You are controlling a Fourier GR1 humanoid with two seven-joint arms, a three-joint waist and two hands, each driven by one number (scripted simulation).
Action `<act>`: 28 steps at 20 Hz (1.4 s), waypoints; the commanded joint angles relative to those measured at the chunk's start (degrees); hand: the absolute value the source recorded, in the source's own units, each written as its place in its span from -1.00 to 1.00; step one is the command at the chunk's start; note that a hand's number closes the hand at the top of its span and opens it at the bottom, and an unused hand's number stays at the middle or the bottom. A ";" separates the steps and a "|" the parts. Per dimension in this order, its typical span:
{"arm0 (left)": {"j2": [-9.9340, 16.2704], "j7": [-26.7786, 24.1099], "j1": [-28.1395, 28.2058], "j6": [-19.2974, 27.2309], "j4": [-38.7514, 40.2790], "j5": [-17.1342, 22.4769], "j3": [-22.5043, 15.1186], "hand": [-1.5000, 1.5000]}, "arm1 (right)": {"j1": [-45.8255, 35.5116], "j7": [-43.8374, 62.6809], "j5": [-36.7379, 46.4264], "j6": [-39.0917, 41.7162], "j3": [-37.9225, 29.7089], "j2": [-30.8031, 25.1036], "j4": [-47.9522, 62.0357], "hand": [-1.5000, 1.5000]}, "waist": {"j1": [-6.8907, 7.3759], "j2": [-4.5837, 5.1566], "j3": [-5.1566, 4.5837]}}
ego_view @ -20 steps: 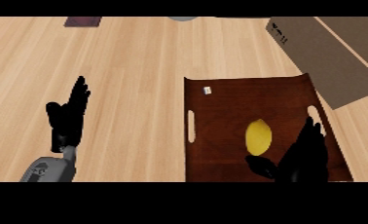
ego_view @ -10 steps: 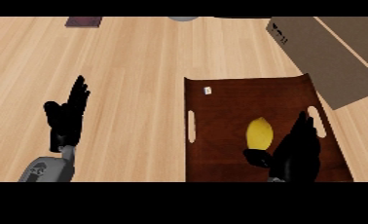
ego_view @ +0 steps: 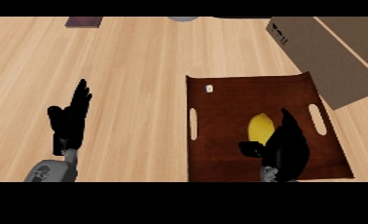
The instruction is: Pick the lemon from the tray and place it in the cardboard box
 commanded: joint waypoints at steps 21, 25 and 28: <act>-1.21 1.48 -2.71 -1.52 0.30 -1.83 0.65 0.00 | -46.55 -13.90 -13.59 21.05 -15.09 -1.45 40.34 1.00 | 1.90 0.60 0.05; -1.00 -1.28 1.92 -3.21 -0.25 -1.38 1.54 0.00 | -54.04 -15.12 -11.34 20.04 -15.19 -2.17 45.30 1.00 | 0.98 0.23 0.03; 0.62 -0.61 -0.06 -4.48 1.41 -0.31 4.27 0.00 | -56.04 -15.21 -9.53 17.67 -14.80 -2.85 43.23 1.00 | 0.40 0.16 0.01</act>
